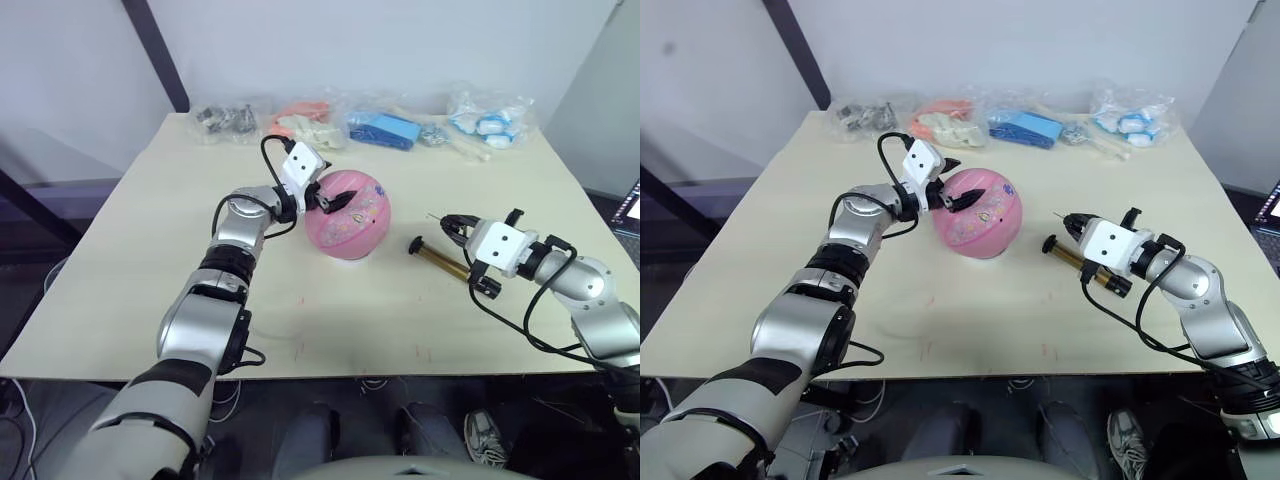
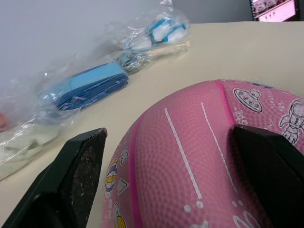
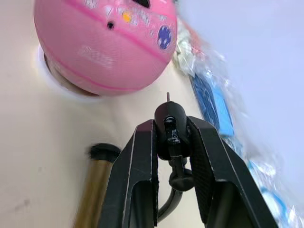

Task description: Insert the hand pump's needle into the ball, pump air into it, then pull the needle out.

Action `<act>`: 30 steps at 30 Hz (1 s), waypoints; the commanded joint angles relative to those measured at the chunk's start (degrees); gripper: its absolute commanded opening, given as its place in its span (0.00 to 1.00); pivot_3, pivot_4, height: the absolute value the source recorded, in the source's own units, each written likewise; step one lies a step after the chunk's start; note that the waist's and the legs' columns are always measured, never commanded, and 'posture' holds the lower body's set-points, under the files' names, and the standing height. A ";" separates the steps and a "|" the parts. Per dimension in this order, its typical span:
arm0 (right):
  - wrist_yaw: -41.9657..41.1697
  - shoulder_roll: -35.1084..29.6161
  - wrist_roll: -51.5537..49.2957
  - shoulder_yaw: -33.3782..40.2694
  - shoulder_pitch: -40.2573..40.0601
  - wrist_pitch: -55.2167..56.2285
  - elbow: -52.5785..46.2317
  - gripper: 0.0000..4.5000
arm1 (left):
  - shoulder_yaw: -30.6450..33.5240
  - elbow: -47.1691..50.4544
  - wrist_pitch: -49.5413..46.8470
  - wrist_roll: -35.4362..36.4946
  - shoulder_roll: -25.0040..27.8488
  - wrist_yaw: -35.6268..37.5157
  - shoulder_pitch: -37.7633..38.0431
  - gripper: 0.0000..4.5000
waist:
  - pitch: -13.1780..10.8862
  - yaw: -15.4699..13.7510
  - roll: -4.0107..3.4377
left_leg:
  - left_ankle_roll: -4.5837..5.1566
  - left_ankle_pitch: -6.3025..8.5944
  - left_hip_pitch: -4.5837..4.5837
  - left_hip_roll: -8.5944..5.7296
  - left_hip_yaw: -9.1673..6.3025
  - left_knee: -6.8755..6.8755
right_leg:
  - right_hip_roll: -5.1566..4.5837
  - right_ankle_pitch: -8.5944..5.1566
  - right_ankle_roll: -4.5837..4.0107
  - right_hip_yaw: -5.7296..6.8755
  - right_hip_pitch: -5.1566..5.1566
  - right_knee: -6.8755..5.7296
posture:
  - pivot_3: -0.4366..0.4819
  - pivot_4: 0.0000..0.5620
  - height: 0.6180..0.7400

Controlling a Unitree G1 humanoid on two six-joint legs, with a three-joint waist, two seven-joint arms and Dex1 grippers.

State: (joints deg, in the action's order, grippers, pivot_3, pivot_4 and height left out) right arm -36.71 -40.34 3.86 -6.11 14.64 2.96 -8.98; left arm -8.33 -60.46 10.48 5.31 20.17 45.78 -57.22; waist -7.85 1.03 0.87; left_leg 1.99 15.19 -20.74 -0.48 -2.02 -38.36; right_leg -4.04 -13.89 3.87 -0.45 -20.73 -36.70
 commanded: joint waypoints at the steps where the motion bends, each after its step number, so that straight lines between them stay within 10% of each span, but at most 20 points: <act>1: -0.22 0.50 -0.90 1.47 0.20 1.40 -1.44 0.09 | -2.54 -7.85 -4.09 -5.95 0.57 -1.50 4.58 1.00 | 0.11 0.05 -0.16 | 0.00 0.00 0.08 0.01 0.01 0.05 | 0.01 -0.06 -0.05 -0.03 0.03 0.00 | 0.48 0.27 1.00; 30: 4.64 16.53 -4.45 0.28 2.60 -16.89 10.24 0.09 | 9.08 -0.60 0.21 2.67 -0.87 9.53 1.43 1.00 | -0.21 -0.38 -0.25 | 0.00 -0.02 -1.08 -0.08 -0.01 0.09 | 0.04 0.24 -0.05 -0.16 -1.14 -0.06 | 0.48 0.27 1.00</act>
State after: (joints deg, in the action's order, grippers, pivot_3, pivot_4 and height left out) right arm -32.58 -23.78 0.12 -6.69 16.71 -13.49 1.39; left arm 0.79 -59.70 11.98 9.07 18.79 55.49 -56.41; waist -8.06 0.65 0.62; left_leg 2.00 15.18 -21.87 -0.60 -2.04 -38.26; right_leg -4.01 -13.66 3.82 -0.62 -21.90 -36.76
